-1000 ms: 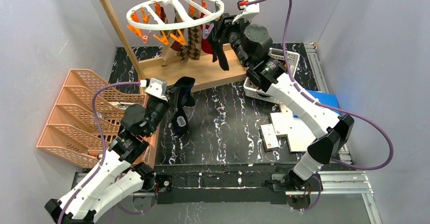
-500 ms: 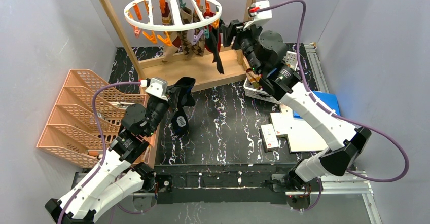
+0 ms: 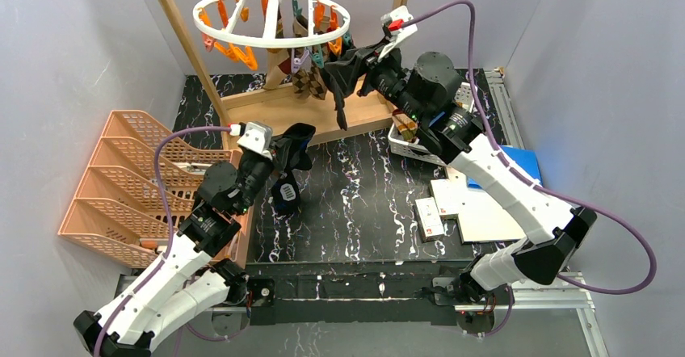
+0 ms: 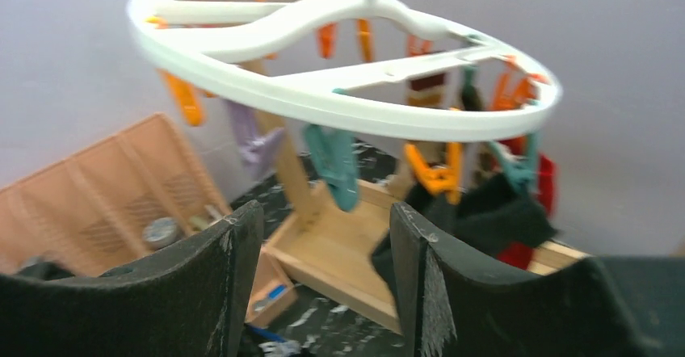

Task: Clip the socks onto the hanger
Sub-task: Rotate the hanger at the clothesline.

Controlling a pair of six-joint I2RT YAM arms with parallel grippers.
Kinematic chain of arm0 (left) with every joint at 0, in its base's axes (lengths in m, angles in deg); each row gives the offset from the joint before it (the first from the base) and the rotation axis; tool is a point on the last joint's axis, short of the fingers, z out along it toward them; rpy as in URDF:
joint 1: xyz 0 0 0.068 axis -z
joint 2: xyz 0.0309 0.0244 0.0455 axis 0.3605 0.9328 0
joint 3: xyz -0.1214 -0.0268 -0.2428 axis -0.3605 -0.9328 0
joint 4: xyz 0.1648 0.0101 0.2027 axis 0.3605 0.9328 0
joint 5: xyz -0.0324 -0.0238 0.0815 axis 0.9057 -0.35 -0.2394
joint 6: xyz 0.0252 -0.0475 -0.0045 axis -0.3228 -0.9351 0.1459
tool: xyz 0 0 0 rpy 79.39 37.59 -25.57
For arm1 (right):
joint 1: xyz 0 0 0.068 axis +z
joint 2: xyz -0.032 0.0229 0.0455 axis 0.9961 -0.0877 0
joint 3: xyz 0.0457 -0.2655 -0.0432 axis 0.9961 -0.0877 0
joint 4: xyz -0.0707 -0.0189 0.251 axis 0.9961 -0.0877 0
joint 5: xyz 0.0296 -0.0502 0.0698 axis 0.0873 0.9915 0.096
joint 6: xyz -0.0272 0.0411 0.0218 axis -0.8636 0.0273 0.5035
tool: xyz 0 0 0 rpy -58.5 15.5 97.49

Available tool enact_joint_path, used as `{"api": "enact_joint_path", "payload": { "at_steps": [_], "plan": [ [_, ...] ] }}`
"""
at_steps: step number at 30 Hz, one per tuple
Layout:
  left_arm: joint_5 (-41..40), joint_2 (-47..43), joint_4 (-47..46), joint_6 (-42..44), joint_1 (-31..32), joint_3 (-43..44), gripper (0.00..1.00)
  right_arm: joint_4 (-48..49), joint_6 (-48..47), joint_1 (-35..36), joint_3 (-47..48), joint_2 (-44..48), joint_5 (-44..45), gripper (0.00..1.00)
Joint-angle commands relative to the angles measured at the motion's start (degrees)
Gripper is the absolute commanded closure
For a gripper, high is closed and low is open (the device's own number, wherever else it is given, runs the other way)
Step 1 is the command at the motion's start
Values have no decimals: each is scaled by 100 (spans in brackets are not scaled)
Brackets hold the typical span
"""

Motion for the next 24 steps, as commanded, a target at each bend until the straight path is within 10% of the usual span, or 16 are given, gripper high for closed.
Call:
{"api": "enact_joint_path", "payload": {
  "at_steps": [1, 24],
  "plan": [
    [-28, -139, -139, -41, 24, 107, 100, 272, 915, 32, 438, 22, -1470, 34],
    [-128, -278, 13, -104, 24, 83, 100, -141, 1863, -92, 1955, -1289, -789, 40]
  ]
}}
